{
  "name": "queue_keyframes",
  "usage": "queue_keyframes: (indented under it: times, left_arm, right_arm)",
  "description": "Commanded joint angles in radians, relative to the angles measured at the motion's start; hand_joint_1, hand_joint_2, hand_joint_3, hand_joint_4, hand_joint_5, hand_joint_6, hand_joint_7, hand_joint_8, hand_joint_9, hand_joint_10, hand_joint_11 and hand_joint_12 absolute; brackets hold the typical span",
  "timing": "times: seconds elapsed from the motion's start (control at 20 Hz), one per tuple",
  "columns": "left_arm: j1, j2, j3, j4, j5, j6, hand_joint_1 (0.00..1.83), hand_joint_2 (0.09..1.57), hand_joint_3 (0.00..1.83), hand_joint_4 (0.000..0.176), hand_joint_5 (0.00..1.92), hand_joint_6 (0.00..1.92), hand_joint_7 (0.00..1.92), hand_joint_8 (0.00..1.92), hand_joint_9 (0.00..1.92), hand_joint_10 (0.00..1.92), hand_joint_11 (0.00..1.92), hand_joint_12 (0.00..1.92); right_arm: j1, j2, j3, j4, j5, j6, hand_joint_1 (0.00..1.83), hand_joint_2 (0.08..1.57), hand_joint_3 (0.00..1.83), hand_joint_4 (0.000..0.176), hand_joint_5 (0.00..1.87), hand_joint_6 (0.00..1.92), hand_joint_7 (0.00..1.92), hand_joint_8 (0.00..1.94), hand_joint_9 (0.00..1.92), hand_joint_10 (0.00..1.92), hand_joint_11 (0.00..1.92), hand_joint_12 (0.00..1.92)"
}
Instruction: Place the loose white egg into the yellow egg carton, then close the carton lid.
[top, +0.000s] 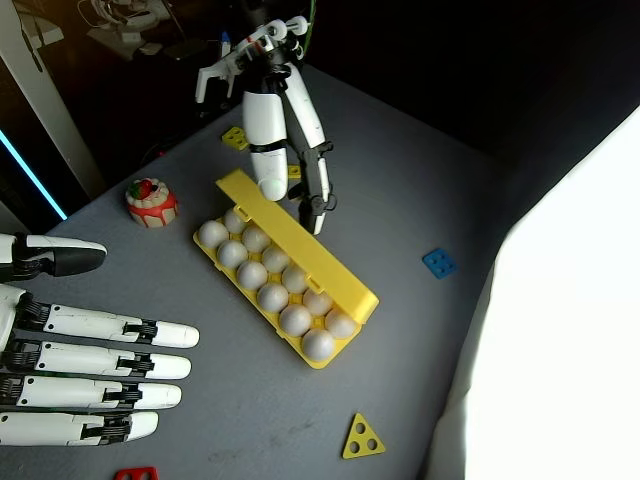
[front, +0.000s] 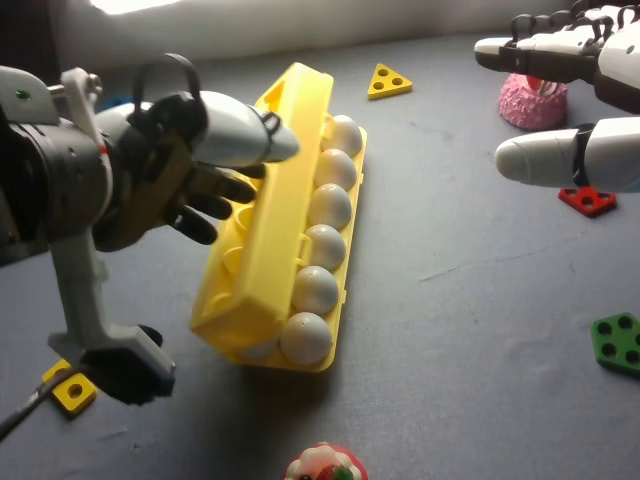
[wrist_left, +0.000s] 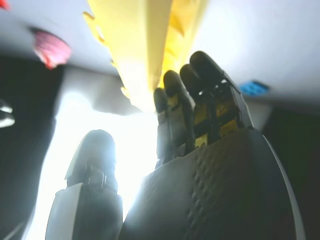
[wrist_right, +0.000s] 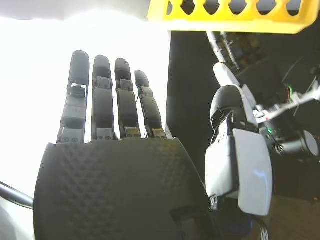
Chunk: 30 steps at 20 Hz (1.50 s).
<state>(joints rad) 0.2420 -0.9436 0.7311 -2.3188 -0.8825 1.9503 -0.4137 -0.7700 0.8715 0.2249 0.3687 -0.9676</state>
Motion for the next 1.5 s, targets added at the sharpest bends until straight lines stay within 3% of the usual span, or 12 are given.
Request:
queue_keyframes:
  times: [0.0,0.25,0.45,0.55,0.85,1.2,1.45]
  left_arm:
    - [-0.009,0.001,-0.006,0.044,0.03,0.008,0.29,1.37,0.0,0.011,0.28,0.31,0.39,0.17,0.05,0.95,0.0,1.55]
    - [0.01,-0.001,-0.049,0.049,0.053,0.031,0.23,1.39,0.01,0.011,0.25,0.3,0.36,0.15,0.02,0.93,0.0,1.52]
    - [0.047,-0.007,-0.078,0.069,0.099,0.031,0.26,1.38,0.0,0.014,0.26,0.31,0.35,0.14,0.02,0.93,0.0,1.53]
    - [0.069,-0.012,-0.09,0.076,0.12,0.031,0.3,1.37,0.0,0.005,0.27,0.32,0.37,0.15,0.02,0.95,0.0,1.54]
    - [0.104,-0.025,-0.099,0.098,0.156,0.031,0.24,1.38,0.0,0.004,0.26,0.31,0.36,0.13,0.03,0.94,0.0,1.57]
    - [0.066,-0.027,-0.06,0.167,0.159,0.066,0.24,1.38,0.0,0.006,0.27,0.29,0.38,0.12,0.06,0.92,0.0,1.57]
    - [0.022,-0.027,0.021,0.259,0.179,0.149,0.23,1.39,0.0,0.01,0.26,0.31,0.38,0.12,0.02,0.97,0.0,1.57]
  right_arm:
    - [0.017,0.006,0.0,0.001,0.116,0.003,0.08,1.17,0.0,0.0,0.17,0.0,0.25,0.0,0.26,0.01,0.0,0.9]
    - [0.017,0.006,0.0,0.001,0.116,0.003,0.07,1.17,0.0,0.0,0.17,0.0,0.23,0.0,0.24,0.0,0.0,0.81]
    - [0.017,0.006,-0.002,0.001,0.116,0.003,0.1,1.16,0.0,0.0,0.2,0.0,0.26,0.0,0.25,0.0,0.0,0.86]
    - [0.017,0.006,-0.004,0.001,0.117,0.003,0.1,1.17,0.0,0.0,0.19,0.0,0.25,0.0,0.25,0.0,0.0,0.86]
    - [0.017,0.006,-0.004,0.001,0.117,0.003,0.09,1.16,0.0,0.0,0.2,0.0,0.27,0.0,0.26,0.0,0.0,0.88]
    - [0.016,0.006,-0.005,0.0,0.116,0.003,0.1,1.17,0.0,0.0,0.19,0.0,0.26,0.0,0.25,0.0,0.0,0.87]
    - [0.015,0.006,-0.008,0.0,0.116,0.003,0.08,1.17,0.0,0.0,0.2,0.0,0.27,0.0,0.26,0.0,0.0,0.87]
